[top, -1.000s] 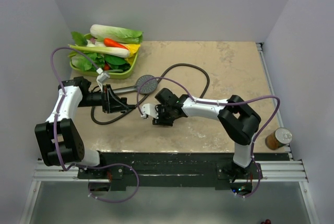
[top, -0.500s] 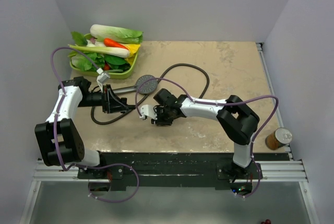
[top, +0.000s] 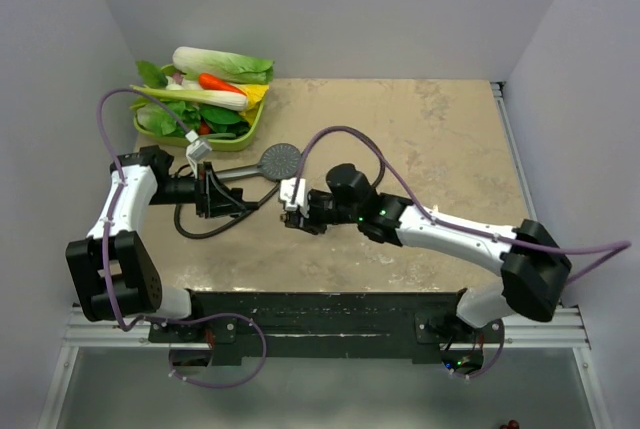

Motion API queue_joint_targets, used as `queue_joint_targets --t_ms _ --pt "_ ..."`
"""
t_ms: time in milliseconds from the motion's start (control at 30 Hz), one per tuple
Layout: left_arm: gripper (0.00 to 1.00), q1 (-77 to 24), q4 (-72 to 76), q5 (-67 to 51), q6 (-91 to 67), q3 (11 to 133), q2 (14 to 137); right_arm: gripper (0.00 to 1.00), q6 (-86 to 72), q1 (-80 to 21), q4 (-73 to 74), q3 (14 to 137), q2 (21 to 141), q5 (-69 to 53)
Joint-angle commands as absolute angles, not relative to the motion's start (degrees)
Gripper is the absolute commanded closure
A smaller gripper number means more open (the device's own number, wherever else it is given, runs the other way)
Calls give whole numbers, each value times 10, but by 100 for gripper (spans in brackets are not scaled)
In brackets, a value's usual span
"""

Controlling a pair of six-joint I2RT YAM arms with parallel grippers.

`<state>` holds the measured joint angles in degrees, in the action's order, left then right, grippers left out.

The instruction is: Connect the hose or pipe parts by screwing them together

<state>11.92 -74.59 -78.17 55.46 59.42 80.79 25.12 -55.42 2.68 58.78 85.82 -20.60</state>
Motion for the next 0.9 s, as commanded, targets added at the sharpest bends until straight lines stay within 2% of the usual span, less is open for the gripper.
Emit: queue_joint_targets --t_ms 0,67,167,300,433,733,867 --pt "100 113 -754 -805 574 620 782 95 67 -549 -257 497 775 -263" --pt "100 107 -754 -804 568 628 773 96 29 -548 -324 454 765 -259" --pt "100 88 -754 -800 565 643 752 96 -11 -549 -351 457 782 -279" --pt "100 62 -754 -798 560 659 725 94 -127 -541 -515 409 815 -294" --pt "100 49 -754 -788 555 666 718 91 -106 -544 -447 444 845 -289" --pt "100 12 -754 -730 564 657 708 92 -25 -552 -338 484 811 -241" --pt "100 5 -754 -721 564 658 708 92 66 -585 -251 518 810 -189"
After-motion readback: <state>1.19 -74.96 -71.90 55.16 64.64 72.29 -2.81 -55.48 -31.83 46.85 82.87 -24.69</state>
